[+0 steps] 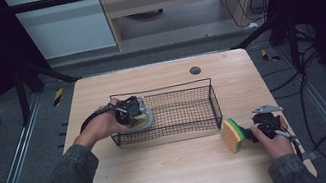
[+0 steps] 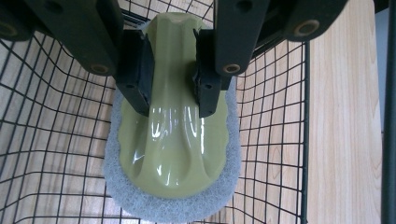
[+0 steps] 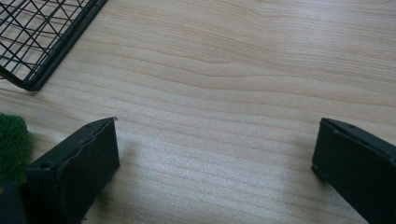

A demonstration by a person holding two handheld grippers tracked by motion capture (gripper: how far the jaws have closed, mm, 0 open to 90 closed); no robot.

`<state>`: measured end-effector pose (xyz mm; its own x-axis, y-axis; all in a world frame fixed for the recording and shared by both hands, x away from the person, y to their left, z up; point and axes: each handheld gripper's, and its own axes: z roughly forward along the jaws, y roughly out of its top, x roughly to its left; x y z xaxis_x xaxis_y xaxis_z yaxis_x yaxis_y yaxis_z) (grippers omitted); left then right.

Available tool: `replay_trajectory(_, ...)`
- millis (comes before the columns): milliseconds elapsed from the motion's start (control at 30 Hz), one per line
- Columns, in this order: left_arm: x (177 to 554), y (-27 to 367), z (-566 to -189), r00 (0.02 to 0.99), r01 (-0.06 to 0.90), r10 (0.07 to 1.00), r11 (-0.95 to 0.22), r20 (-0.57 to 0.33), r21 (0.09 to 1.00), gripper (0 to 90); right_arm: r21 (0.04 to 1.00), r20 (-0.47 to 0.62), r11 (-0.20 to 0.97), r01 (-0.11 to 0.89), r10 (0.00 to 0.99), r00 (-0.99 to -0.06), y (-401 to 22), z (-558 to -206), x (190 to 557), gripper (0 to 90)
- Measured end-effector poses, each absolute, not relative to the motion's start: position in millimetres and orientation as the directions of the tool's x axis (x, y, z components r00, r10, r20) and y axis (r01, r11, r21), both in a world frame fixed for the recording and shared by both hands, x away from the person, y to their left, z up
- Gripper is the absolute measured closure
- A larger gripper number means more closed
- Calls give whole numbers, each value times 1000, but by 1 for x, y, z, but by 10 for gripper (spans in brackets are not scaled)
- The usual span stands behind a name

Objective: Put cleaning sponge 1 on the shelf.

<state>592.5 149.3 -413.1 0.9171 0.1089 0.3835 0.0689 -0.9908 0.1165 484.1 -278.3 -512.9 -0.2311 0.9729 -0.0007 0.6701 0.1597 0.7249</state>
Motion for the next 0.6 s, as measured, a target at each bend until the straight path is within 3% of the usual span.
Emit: replay_trajectory(600, 597, 145, -421, 920, 73, 114, -990, 375, 121, 700, 725, 0, 159, 671, 973, -231, -278, -513, 484, 8)
